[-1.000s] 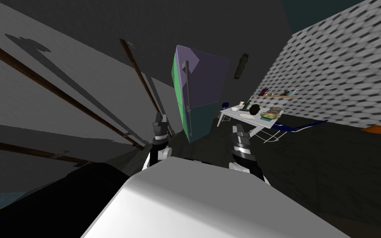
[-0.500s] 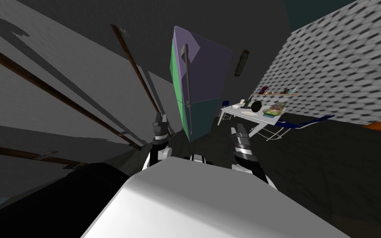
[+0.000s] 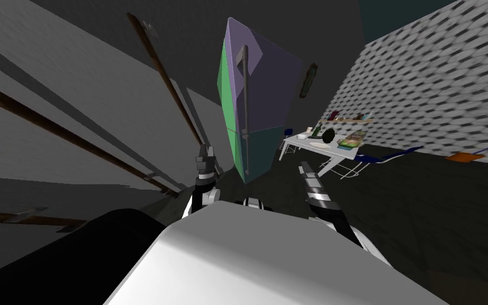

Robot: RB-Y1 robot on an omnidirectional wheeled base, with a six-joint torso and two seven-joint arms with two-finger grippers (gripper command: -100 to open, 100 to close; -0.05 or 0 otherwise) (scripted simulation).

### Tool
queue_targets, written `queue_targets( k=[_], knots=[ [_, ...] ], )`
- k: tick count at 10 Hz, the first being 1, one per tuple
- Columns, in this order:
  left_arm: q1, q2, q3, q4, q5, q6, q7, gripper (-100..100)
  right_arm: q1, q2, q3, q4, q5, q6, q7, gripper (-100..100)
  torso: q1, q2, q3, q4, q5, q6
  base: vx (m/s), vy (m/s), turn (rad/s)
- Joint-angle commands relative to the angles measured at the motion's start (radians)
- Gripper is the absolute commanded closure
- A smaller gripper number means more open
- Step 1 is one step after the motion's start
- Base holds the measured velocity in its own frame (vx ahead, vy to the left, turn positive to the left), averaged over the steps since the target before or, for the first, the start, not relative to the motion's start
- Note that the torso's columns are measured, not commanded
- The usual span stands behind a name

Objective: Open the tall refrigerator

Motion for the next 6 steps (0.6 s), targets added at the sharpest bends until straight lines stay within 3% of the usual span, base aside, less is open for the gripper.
queue_targets(
  k=[1, 6],
  knots=[
    [0.000, 0.000, 0.000, 0.000, 0.000, 0.000, 0.000, 0, 0.010, -0.063, -0.024, 0.009, 0.031, 0.021, 0.020, -100, 0.000, 0.001, 0.001, 0.000, 0.000, 0.000, 0.034, 0.123, -0.043],
    [0.000, 0.000, 0.000, 0.000, 0.000, 0.000, 0.000, 0, 0.043, -0.211, -0.103, 0.018, 0.113, 0.083, 0.066, -100, -0.001, -0.001, -0.001, 0.000, -0.001, 0.000, 0.054, 0.138, -0.090]
  ],
)
